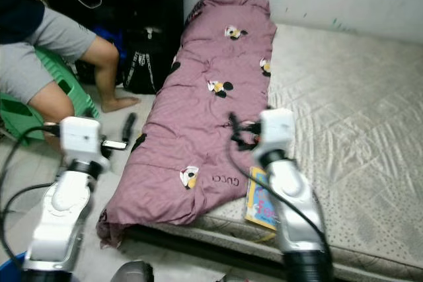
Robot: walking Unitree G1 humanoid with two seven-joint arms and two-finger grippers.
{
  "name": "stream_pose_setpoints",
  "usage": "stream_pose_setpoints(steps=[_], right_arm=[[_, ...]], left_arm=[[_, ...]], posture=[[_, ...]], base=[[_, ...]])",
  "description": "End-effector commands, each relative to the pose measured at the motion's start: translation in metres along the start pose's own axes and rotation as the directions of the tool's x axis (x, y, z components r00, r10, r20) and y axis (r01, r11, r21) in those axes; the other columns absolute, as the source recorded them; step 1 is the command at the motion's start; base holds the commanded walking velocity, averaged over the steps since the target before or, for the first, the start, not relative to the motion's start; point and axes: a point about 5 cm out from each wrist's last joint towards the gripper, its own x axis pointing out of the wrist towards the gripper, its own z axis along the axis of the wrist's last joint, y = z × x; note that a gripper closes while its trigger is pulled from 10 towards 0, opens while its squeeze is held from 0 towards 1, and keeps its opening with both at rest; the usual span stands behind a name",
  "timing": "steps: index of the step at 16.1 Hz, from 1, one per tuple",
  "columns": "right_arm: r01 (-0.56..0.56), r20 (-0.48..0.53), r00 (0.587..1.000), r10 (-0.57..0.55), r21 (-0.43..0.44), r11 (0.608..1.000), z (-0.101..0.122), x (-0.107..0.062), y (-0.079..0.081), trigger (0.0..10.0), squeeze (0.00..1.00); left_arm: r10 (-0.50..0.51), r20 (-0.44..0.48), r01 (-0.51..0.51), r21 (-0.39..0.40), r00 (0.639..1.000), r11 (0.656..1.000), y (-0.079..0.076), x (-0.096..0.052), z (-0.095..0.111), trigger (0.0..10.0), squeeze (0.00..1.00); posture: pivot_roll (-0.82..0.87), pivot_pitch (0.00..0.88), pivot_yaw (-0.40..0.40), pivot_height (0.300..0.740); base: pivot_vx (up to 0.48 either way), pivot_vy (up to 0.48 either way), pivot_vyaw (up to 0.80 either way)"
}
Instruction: Clean up the room
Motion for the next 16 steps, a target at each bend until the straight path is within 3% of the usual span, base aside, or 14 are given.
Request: stream_pose_setpoints(steps=[1, 16], right_arm=[[-0.019, 0.025, 1.0, 0.019, 0.006, 1.0, 0.0059, 0.0033, 0.0042, 10.0, 0.0], [-0.001, 0.015, 1.0, 0.001, 0.023, 1.0, 0.0056, 0.0027, 0.0015, 10.0, 0.0]], left_arm=[[0.01, 0.003, -0.01, 0.008, 1.0, 1.0, 0.0045, 0.0002, 0.0002, 10.0, 0.0], [-0.004, 0.012, 0.005, -0.01, 1.0, 1.0, 0.0003, 0.0015, 0.0, 10.0, 0.0]], posture=[[0.01, 0.011, -0.074, 0.74], [0.0, 0.011, -0.075, 0.74]], base=[[0.0, -0.36, 0.0], [0.0, -0.421, 0.0]])
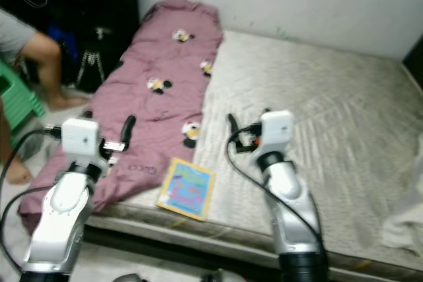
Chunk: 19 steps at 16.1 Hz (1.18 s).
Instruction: Clean up the room
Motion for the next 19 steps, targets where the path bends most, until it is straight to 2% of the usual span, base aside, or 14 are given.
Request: stream_pose_setpoints(steps=[1, 3, 11, 16, 19], right_arm=[[0.018, 0.018, 1.0, -0.018, -0.009, 1.0, 0.007, 0.001, -0.008, 10.0, 0.0], [0.018, 0.018, 1.0, -0.018, -0.01, 1.0, 0.006, 0.001, -0.008, 10.0, 0.0], [0.004, 0.018, 1.0, -0.004, -0.039, 0.999, 0.009, 0.003, -0.008, 10.0, 0.0], [0.012, -0.007, 1.0, -0.013, -0.056, 0.998, 0.002, -0.002, -0.011, 10.0, 0.0], [0.017, -0.01, 1.0, -0.018, -0.053, 0.998, 0.001, -0.003, -0.011, 10.0, 0.0]], left_arm=[[-0.013, 0.012, 0.013, -0.011, 1.0, 1.0, -0.004, 0.002, 0.003, 10.0, 0.0], [-0.012, 0.013, 0.012, -0.011, 1.0, 1.0, -0.005, 0.003, 0.003, 10.0, 0.0], [-0.016, 0.024, 0.016, -0.009, 1.0, 1.0, -0.005, 0.005, 0.005, 10.0, 0.0], [0.002, 0.029, -0.003, 0.016, 1.0, 1.0, 0.004, 0.005, 0.006, 10.0, 0.0], [-0.004, 0.024, 0.004, 0.006, 1.0, 1.0, 0.001, 0.005, 0.005, 10.0, 0.0]], posture=[[0.0, 0.005, -0.077, 0.74], [0.0, 0.004, -0.077, 0.74], [0.0, 0.009, -0.092, 0.74], [0.0, 0.017, -0.077, 0.74], [-0.01, 0.011, -0.073, 0.74]], base=[[0.0, -0.435, 0.0], [0.0, -0.435, -0.61], [0.0, -0.424, 0.0], [0.0, -0.376, 0.0], [0.0, -0.33, 0.0]])
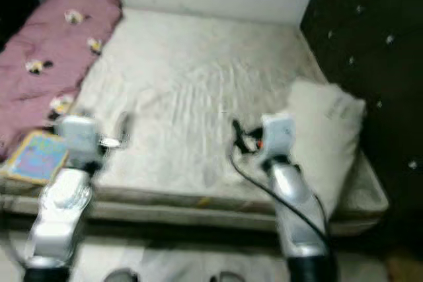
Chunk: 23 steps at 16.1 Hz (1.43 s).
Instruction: Clean up the room
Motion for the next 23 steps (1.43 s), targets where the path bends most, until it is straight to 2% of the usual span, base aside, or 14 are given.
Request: stream_pose_setpoints(steps=[1, 9, 23], right_arm=[[-0.009, 0.03, 1.0, 0.009, 0.001, 1.0, 0.0072, 0.0034, 0.0026, 10.0, 0.0], [-0.015, 0.038, 0.999, 0.016, -0.011, 1.0, 0.0084, 0.007, 0.0026, 10.0, 0.0], [0.007, 0.039, 0.999, -0.006, -0.027, 1.0, 0.0081, 0.0052, -0.0006, 10.0, 0.0]], left_arm=[[0.015, 0.012, -0.016, 0.011, 1.0, 1.0, 0.0067, -0.0001, 0.0029, 10.0, 0.0], [-0.017, 0.041, 0.018, -0.037, 0.999, 0.999, 0.0021, -0.0014, 0.005, 10.0, 0.0], [-0.037, 0.044, 0.039, -0.041, 0.998, 0.998, 0.0012, -0.0022, 0.005, 10.0, 0.0]], posture=[[-0.01, 0.008, -0.074, 0.74], [0.0, 0.0, -0.083, 0.74], [0.0, 0.004, -0.083, 0.74]], base=[[0.0, 0.0, 0.0], [0.0, 0.0, 0.0], [0.304, 0.0, 0.0]])
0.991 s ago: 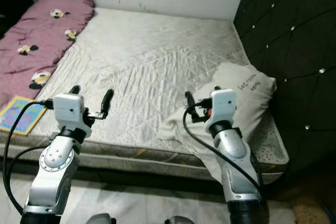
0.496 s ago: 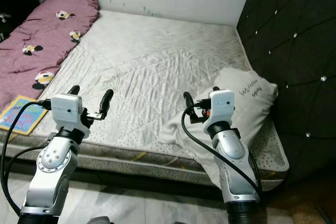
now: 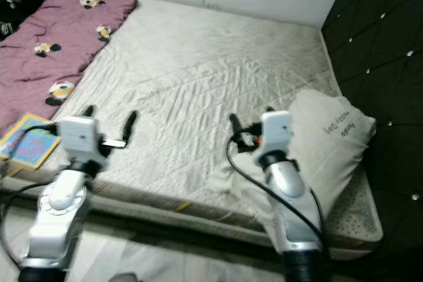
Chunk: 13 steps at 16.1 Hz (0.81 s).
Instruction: Clean up the room
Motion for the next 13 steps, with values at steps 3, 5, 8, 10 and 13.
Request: stream_pose_setpoints(steps=[3, 5, 8, 10, 13], right_arm=[[0.05, -0.015, 0.999, -0.05, -0.02, 0.999, -0.0038, -0.006, -0.0132, 10.0, 0.0], [0.053, -0.017, 0.998, -0.053, -0.018, 0.998, -0.0041, -0.0063, -0.0133, 10.0, 0.0], [0.057, -0.026, 0.998, -0.057, -0.011, 0.998, -0.0058, -0.0077, -0.014, 10.0, 0.0], [0.057, -0.03, 0.998, -0.057, -0.009, 0.998, -0.007, -0.0085, -0.0145, 10.0, 0.0], [0.052, -0.033, 0.998, -0.053, -0.011, 0.999, -0.0074, -0.0085, -0.0141, 10.0, 0.0]], left_arm=[[-0.022, 0.005, 0.022, -0.011, 1.0, 1.0, -0.0113, 0.0035, 0.0035, 10.0, 0.0], [-0.016, 0.006, 0.016, -0.009, 1.0, 1.0, -0.0112, 0.0037, 0.0036, 10.0, 0.0], [-0.007, 0.0, 0.007, -0.006, 1.0, 1.0, -0.0107, 0.0027, 0.0036, 10.0, 0.0], [-0.012, 0.002, 0.012, -0.002, 1.0, 1.0, -0.0121, 0.0027, 0.0037, 10.0, 0.0], [-0.009, 0.004, 0.009, -0.001, 1.0, 1.0, -0.0116, 0.0029, 0.0038, 10.0, 0.0]], posture=[[0.0, 0.004, -0.082, 0.74], [0.0, 0.005, -0.081, 0.74], [0.0, 0.007, -0.084, 0.74], [0.0, 0.006, -0.086, 0.74], [0.0, 0.005, -0.09, 0.74]], base=[[0.0, 0.0, 0.0], [0.0, 0.0, 0.0], [0.0, 0.0, 0.0], [0.0, -0.309, 0.0], [0.0, -0.364, 0.0]])
